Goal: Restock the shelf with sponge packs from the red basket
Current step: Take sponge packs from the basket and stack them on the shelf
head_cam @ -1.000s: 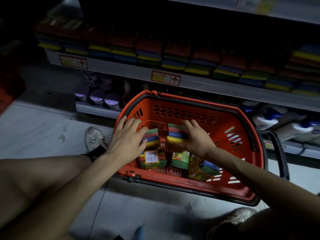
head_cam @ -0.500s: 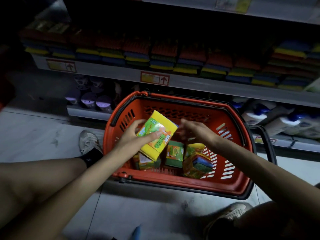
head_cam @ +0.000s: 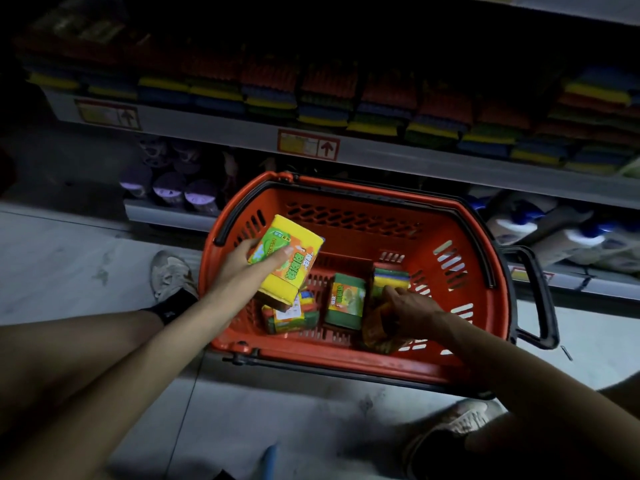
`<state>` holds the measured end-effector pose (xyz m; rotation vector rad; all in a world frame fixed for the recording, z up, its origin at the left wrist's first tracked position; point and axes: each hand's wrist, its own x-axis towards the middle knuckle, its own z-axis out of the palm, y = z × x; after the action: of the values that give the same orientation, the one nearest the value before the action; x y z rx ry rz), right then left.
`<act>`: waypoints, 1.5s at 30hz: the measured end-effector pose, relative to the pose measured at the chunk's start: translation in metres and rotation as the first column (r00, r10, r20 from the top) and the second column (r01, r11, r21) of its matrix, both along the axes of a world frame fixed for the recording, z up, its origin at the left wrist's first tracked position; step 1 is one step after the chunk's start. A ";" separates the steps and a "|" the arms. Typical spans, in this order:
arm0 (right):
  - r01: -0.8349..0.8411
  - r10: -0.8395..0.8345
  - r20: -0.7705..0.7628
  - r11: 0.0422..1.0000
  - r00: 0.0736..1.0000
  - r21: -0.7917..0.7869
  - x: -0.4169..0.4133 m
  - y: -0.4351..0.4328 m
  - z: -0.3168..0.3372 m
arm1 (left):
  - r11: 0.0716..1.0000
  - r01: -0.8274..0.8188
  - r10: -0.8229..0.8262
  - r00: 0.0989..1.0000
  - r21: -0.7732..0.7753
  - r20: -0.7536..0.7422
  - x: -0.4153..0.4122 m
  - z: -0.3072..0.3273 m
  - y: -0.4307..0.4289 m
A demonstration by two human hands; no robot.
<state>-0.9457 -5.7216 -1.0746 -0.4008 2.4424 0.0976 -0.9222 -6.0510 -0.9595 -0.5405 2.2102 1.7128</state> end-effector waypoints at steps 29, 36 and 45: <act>0.367 -0.444 0.186 0.365 0.876 -0.855 -0.019 -0.020 0.211 | 0.629 -0.283 0.047 0.944 0.725 0.328 -0.019 0.062 0.063; 0.269 -0.373 0.123 0.371 0.920 -0.889 -0.022 0.013 0.227 | 0.724 -0.145 -0.051 0.964 0.675 0.262 -0.036 0.081 0.089; 0.353 -0.473 0.250 0.142 0.845 -0.925 -0.003 0.015 0.212 | 0.903 0.033 -0.110 0.981 0.428 0.157 -0.044 0.103 0.105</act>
<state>-0.9492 -5.7068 -0.8627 -0.1523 2.2906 -1.7794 -0.9663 -5.9463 -0.8565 -0.4720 1.6435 1.9436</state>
